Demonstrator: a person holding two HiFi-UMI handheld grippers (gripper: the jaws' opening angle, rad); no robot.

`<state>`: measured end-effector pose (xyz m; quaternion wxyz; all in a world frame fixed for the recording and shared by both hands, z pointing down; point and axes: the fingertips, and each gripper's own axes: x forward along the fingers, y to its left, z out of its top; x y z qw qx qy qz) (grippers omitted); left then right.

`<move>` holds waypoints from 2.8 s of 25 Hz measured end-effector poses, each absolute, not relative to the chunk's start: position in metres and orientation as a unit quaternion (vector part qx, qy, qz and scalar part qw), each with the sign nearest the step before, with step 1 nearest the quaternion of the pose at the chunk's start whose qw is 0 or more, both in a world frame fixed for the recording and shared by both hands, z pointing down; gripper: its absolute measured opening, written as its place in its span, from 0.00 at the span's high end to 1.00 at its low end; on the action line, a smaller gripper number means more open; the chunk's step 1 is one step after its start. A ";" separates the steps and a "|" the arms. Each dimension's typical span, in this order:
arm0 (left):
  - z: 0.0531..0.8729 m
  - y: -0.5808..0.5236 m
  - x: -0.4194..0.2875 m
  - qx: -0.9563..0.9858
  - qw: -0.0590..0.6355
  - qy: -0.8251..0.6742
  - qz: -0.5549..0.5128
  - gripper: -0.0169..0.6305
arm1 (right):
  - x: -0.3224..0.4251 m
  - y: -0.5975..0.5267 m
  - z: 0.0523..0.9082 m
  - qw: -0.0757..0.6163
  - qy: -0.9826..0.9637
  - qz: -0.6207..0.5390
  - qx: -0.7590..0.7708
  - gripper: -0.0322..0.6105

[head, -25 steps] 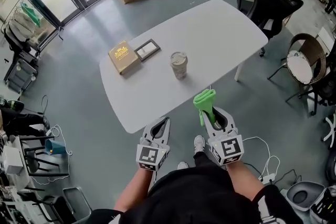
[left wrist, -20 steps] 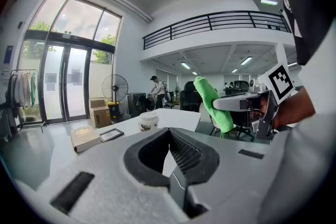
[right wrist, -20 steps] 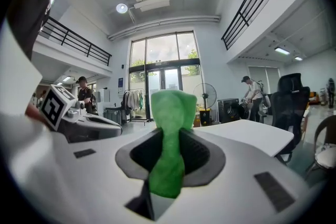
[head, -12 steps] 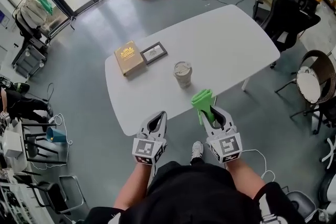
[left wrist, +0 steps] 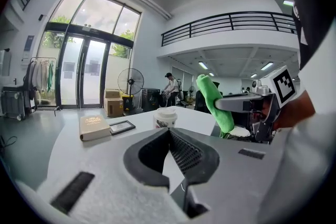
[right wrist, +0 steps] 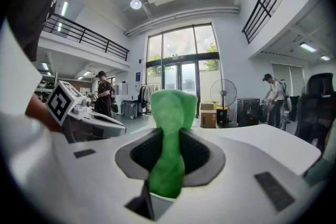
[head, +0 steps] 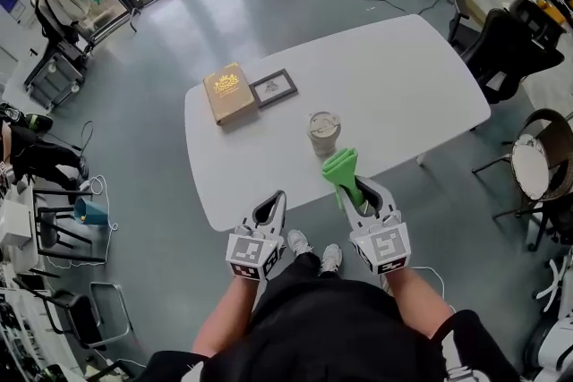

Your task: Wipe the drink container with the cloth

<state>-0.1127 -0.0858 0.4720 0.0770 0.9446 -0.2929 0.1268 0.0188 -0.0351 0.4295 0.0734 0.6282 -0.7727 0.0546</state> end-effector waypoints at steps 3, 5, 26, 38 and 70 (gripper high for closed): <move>0.477 -0.097 -0.118 0.942 0.076 -0.298 0.135 0.96 | 0.006 -0.051 0.439 0.075 -0.783 0.068 0.614 0.79; 0.480 -0.104 -0.122 0.940 0.079 -0.301 0.137 0.96 | 0.001 -0.062 0.445 0.082 -0.785 0.073 0.609 0.79; 0.503 -0.155 -0.145 0.950 0.102 -0.256 0.146 0.96 | -0.028 -0.153 0.498 0.219 -0.719 0.044 0.657 0.78; 0.521 -0.172 -0.155 0.943 0.107 -0.269 0.160 0.96 | -0.027 -0.171 0.541 0.355 -0.667 -0.022 0.655 0.78; 0.567 -0.168 -0.179 0.931 0.130 -0.285 0.189 0.96 | -0.025 -0.193 0.655 0.446 -0.649 0.066 0.613 0.77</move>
